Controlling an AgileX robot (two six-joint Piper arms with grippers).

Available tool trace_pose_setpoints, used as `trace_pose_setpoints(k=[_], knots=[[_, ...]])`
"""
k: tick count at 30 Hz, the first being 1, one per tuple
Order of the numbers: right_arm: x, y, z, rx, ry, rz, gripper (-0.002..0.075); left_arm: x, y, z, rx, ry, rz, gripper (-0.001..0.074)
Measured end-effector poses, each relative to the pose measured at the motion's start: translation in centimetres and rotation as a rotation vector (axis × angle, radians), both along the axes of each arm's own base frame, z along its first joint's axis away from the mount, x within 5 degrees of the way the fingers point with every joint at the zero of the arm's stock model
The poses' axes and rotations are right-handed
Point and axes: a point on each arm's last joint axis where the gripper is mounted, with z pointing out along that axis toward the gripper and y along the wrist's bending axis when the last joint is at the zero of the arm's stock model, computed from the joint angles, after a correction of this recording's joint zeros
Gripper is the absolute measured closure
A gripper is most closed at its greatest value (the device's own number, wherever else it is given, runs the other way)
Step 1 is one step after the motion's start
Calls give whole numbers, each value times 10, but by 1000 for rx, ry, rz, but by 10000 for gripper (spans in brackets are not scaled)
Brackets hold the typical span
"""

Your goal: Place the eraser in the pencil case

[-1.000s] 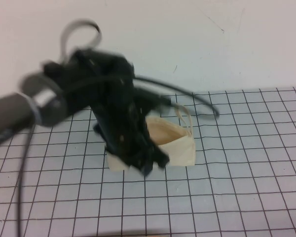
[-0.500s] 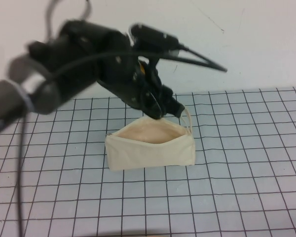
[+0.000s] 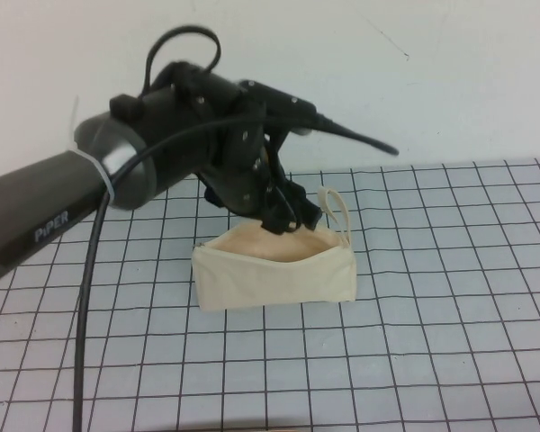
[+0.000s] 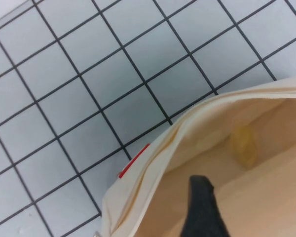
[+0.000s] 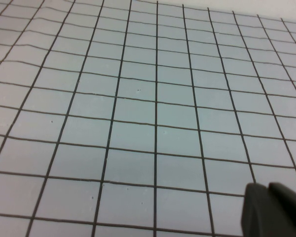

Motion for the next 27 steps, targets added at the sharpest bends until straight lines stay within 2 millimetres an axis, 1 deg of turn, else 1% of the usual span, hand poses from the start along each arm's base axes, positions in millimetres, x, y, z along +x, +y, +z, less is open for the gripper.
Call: trace_pose_setpoints(k=[2, 4, 5, 7, 9, 10, 11, 13, 15, 16, 18, 20, 22, 23, 24, 25, 27], knots=[[0, 0, 0, 0, 0, 0, 727, 0, 0, 9, 0, -2, 6, 361], [0, 0, 0, 0, 0, 0, 727, -3, 2, 25, -14, -25, 9, 432], [0, 0, 0, 0, 0, 0, 727, -5, 4, 36, -27, -47, 9, 472], [0, 0, 0, 0, 0, 0, 727, -14, 11, 61, -51, -103, 10, 590], [0, 0, 0, 0, 0, 0, 727, -26, 21, 89, -65, -166, 12, 668], [0, 0, 0, 0, 0, 0, 727, -34, 28, 104, -67, -203, 15, 692], [0, 0, 0, 0, 0, 0, 727, -41, 34, 117, -71, -236, 17, 707], [0, 0, 0, 0, 0, 0, 727, -62, 51, 150, -79, -322, 27, 722], [0, 0, 0, 0, 0, 0, 727, -86, 70, 181, -95, -412, 39, 730], [0, 0, 0, 0, 0, 0, 727, -96, 78, 193, -106, -447, 44, 731], [0, 0, 0, 0, 0, 0, 727, -124, 98, 219, -136, -535, 56, 734], [0, 0, 0, 0, 0, 0, 727, -151, 117, 236, -167, -600, 63, 735], [0, 0, 0, 0, 0, 0, 727, -185, 138, 247, -212, -664, 66, 735], [0, 0, 0, 0, 0, 0, 727, -203, 149, 249, -236, -693, 66, 735], [0, 0, 0, 0, 0, 0, 727, -220, 160, 248, -260, -723, 64, 735], [0, 0, 0, 0, 0, 0, 727, -232, 167, 242, -271, -735, 60, 735], [0, 0, 0, 0, 0, 0, 727, -262, 185, 228, -315, -783, 50, 736]])
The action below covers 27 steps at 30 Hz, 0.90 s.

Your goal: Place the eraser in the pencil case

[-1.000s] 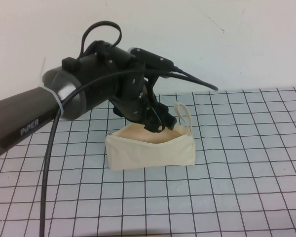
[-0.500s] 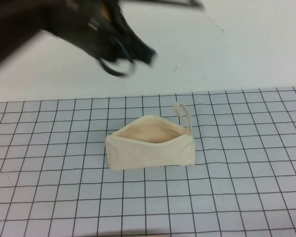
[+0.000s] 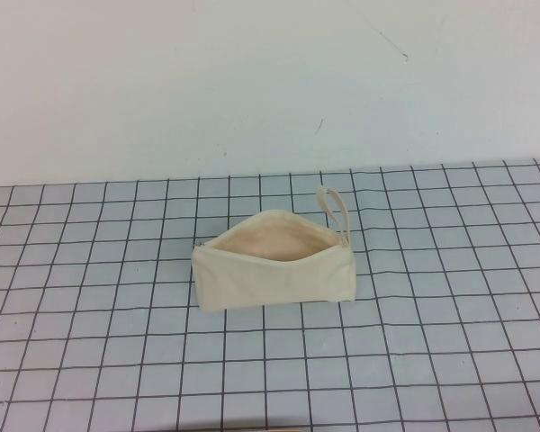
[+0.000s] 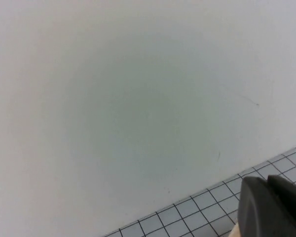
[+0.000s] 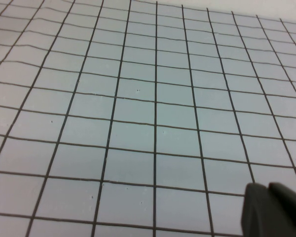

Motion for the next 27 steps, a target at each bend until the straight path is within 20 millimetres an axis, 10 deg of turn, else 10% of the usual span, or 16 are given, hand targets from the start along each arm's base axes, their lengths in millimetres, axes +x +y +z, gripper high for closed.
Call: trace_pose_setpoints(k=[8, 27], knots=[[0, 0, 0, 0, 0, 0, 727, -53, 34, -87, -68, 36, 6, 736], [0, 0, 0, -2, 0, 0, 727, -44, 9, -165, -167, 287, -111, 736]])
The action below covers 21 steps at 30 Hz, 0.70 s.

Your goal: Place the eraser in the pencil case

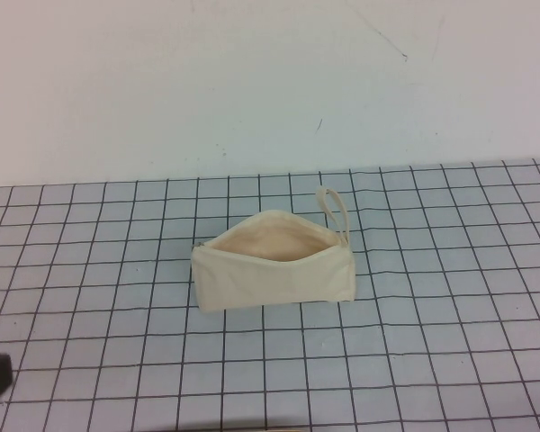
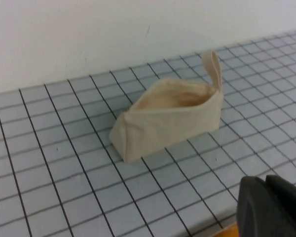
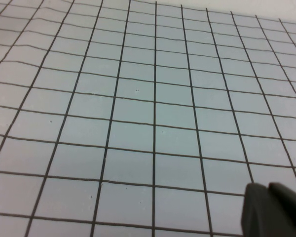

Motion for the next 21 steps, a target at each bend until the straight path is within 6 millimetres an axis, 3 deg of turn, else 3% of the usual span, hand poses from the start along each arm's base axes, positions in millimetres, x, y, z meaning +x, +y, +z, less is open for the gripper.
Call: trace_pose_setpoints(k=[7, 15, 18, 21], knots=[[0, 0, 0, 0, 0, 2, 727, -10, 6, -34, -68, 80, 77, 735], [0, 0, 0, 0, 0, 2, 727, -16, 27, -104, -193, -175, 454, 736], [0, 0, 0, 0, 0, 2, 727, -8, 30, -147, -130, -120, 519, 736], [0, 0, 0, 0, 0, 2, 727, -6, 30, -170, -98, -55, 521, 736]])
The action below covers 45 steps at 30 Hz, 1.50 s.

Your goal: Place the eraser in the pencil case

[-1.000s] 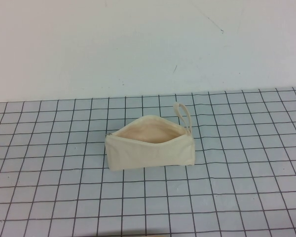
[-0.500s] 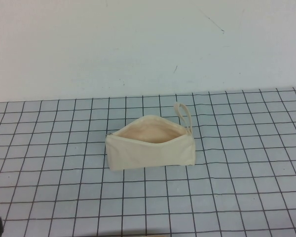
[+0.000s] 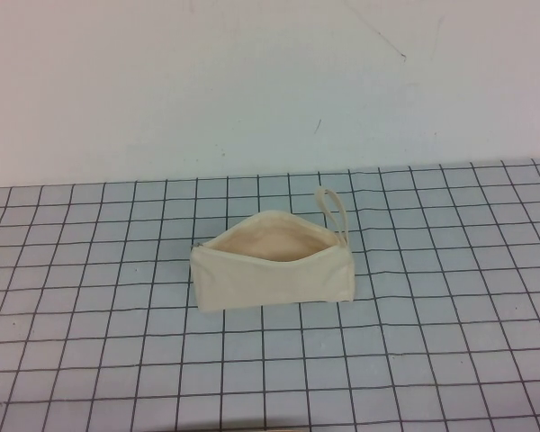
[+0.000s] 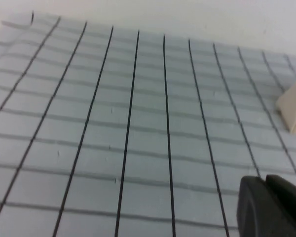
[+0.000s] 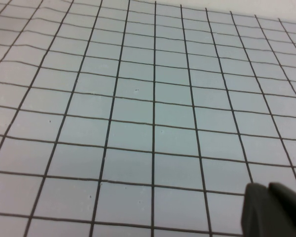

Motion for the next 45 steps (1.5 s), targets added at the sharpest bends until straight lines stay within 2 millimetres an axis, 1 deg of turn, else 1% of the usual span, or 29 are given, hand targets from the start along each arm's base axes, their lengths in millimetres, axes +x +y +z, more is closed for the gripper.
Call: trace_pose_setpoints(k=[7, 16, 45], knots=[[0, 0, 0, 0, -1, 0, 727, -1, -3, -2, 102, 13, -81, 736], [0, 0, 0, 0, -1, 0, 727, -1, -4, -2, 138, 10, -114, 736], [0, 0, 0, 0, -1, 0, 727, -1, -4, -2, 139, 10, -115, 736]])
